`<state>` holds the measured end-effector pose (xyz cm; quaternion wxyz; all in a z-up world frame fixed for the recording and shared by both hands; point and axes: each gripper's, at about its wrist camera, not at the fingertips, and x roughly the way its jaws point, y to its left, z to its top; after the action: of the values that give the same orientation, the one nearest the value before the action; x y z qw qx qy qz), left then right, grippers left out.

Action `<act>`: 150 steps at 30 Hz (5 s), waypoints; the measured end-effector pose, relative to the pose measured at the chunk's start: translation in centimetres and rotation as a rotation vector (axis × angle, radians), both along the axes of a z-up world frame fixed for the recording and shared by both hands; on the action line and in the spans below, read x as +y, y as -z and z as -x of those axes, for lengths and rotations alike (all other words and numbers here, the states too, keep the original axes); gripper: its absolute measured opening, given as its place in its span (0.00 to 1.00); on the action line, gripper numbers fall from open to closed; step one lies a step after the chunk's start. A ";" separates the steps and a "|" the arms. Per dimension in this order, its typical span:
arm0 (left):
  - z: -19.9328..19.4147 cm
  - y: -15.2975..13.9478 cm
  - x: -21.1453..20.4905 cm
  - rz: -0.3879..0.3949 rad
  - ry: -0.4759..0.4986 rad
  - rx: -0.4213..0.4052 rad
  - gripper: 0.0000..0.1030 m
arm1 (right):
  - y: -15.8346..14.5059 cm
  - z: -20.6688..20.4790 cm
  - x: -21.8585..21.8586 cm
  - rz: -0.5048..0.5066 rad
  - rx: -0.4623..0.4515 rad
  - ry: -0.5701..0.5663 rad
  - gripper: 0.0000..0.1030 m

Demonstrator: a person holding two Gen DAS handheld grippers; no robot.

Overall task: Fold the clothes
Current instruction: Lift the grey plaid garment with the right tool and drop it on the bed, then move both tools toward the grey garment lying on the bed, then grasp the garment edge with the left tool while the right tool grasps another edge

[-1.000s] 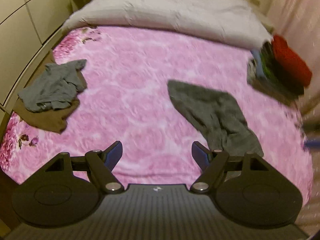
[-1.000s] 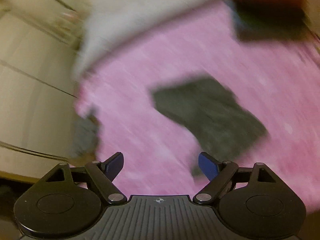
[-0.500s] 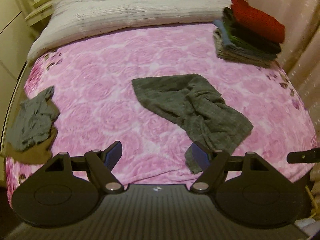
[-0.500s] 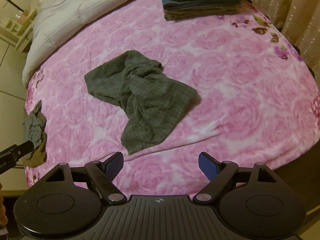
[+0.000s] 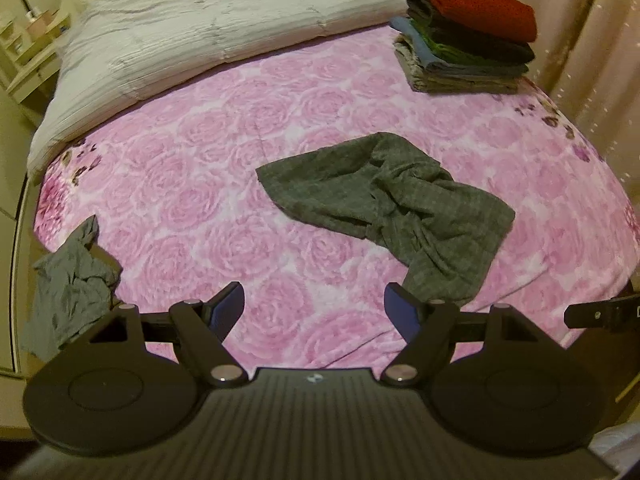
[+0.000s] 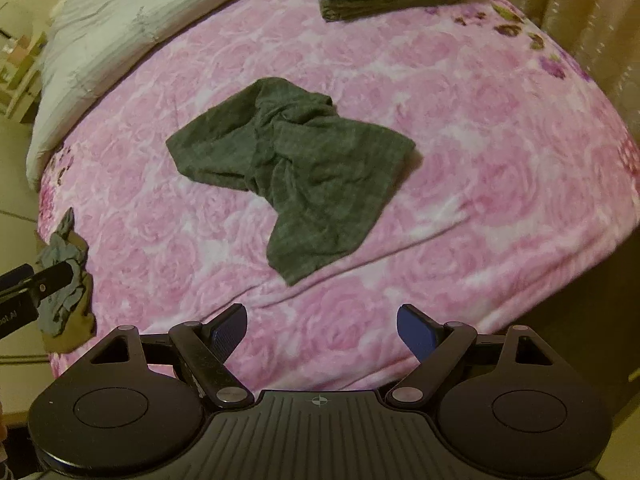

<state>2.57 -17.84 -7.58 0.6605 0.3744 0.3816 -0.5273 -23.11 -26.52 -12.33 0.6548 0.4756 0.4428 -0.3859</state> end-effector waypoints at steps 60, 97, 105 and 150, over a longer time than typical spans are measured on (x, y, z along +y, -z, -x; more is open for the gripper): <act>-8.0 17.2 -12.3 -0.187 -0.152 0.154 0.67 | 19.3 10.0 -6.1 -0.352 -0.333 0.867 0.82; -16.0 21.8 -7.8 -0.208 -0.204 0.395 0.04 | 16.8 7.4 -9.1 0.032 -0.385 0.534 0.00; -10.8 19.3 6.7 -0.553 -0.289 0.351 0.15 | 13.5 12.6 -8.6 -0.082 -0.080 0.219 0.00; -16.4 2.4 -10.6 0.634 -0.083 0.005 0.04 | 1.1 -8.4 -20.8 0.741 -0.584 -0.288 0.00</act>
<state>19.01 -28.45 -9.95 0.7643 0.1326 0.2148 -0.5934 -14.69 -47.29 -13.47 0.9234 0.2329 0.1351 -0.2735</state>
